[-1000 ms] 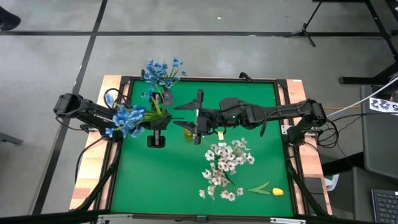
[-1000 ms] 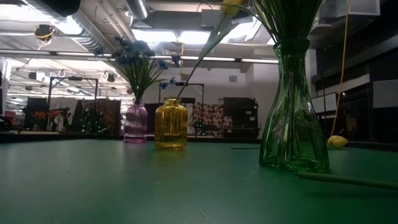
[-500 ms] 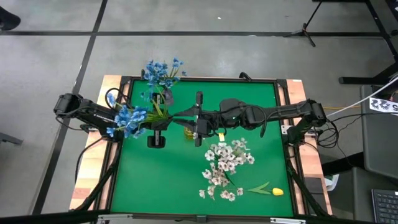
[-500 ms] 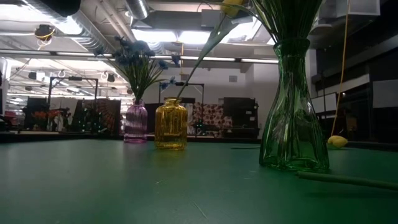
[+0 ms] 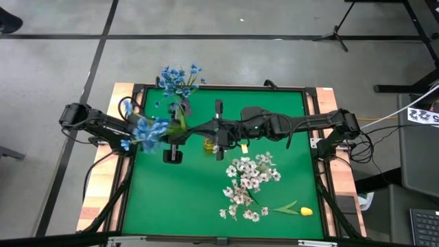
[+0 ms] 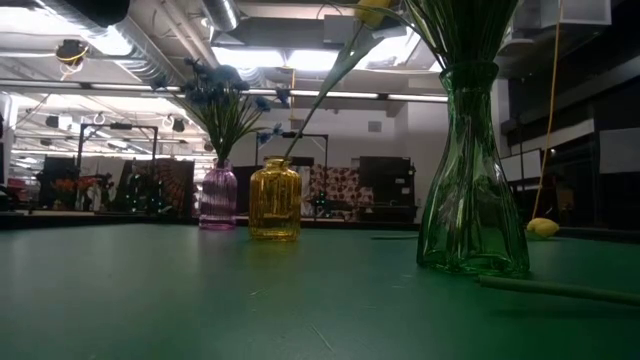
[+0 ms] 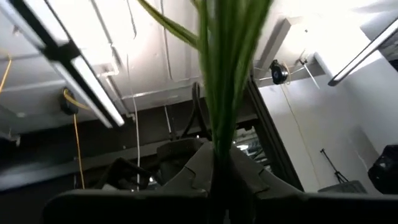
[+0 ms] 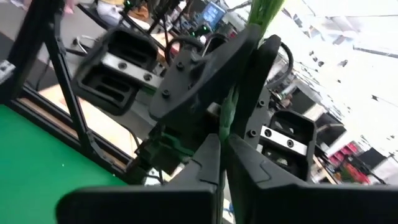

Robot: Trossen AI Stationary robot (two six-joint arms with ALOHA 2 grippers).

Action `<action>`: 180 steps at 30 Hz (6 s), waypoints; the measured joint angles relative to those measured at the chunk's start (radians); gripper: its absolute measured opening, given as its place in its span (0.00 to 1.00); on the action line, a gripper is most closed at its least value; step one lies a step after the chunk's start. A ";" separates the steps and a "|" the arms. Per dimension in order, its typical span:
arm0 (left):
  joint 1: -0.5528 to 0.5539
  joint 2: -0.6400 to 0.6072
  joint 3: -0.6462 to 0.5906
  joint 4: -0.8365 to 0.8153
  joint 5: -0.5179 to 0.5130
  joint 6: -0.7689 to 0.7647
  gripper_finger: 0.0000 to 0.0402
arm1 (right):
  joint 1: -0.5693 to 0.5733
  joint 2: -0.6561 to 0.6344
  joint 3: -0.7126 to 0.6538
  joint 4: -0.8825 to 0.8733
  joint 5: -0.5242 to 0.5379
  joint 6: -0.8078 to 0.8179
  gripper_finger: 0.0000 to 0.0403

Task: Sort flowers into vase by color
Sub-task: Put the blue flowers into the purple vase

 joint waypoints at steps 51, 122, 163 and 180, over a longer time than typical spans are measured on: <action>-0.002 -0.056 0.005 -0.361 -0.319 -0.066 0.24 | 0.000 -0.123 0.001 -0.376 0.202 0.035 0.00; 0.029 -0.173 -0.440 0.030 -1.002 0.216 0.00 | 0.254 -0.399 0.001 -0.654 0.476 0.083 0.24; 0.402 -0.170 -0.579 -0.084 -0.777 -0.153 0.00 | 0.302 -0.432 0.000 -0.822 0.545 0.087 0.24; 0.432 -0.170 -0.579 -0.154 -0.775 -0.153 0.00 | 0.303 -0.436 0.000 -0.840 0.545 0.088 0.24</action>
